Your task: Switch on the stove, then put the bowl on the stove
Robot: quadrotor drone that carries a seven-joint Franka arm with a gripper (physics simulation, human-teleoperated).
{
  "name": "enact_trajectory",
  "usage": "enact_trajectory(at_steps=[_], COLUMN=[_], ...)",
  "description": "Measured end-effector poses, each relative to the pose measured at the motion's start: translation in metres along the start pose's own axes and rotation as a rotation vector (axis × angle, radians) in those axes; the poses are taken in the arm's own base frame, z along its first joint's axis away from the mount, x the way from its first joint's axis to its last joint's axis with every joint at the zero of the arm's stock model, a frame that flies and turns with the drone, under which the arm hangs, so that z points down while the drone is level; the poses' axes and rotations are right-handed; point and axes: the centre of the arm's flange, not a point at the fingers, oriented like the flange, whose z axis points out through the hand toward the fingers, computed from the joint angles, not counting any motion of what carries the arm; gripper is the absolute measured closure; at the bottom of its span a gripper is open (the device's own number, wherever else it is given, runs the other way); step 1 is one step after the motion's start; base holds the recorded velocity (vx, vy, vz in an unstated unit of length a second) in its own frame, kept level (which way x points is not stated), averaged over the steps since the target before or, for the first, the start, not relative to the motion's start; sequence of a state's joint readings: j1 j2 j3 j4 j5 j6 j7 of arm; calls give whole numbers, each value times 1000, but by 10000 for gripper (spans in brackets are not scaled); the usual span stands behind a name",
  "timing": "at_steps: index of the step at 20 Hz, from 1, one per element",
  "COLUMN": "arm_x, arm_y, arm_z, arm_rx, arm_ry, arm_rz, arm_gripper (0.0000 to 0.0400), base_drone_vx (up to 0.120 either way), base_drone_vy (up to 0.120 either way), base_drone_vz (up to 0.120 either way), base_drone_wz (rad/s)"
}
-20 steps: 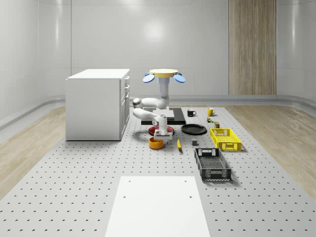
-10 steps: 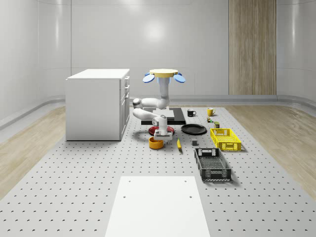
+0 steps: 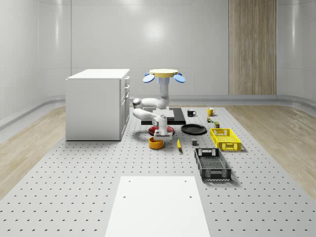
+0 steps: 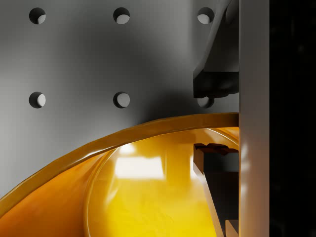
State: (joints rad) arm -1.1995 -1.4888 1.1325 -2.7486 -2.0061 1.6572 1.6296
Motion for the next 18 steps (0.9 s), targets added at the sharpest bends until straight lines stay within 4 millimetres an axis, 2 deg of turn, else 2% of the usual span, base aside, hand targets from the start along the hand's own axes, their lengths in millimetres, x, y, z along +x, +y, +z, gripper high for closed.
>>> enact_trajectory(at_steps=[8, 12, 16, 18], arm_x=[0, 0, 0, 0], arm_y=[0, 0, 0, 0], arm_z=[0, -9, -23, -27], arm_rx=[0, 0, 0, 0], arm_ry=[0, 0, 0, 0], arm_rz=[0, -1, -2, -2], arm_gripper=[297, 298, 298, 298], base_drone_vx=[0, 0, 0, -80], base_drone_vy=[0, 0, 0, 60], base_drone_vz=[0, 0, 110, 120], base_drone_wz=[0, 0, 0, 0])
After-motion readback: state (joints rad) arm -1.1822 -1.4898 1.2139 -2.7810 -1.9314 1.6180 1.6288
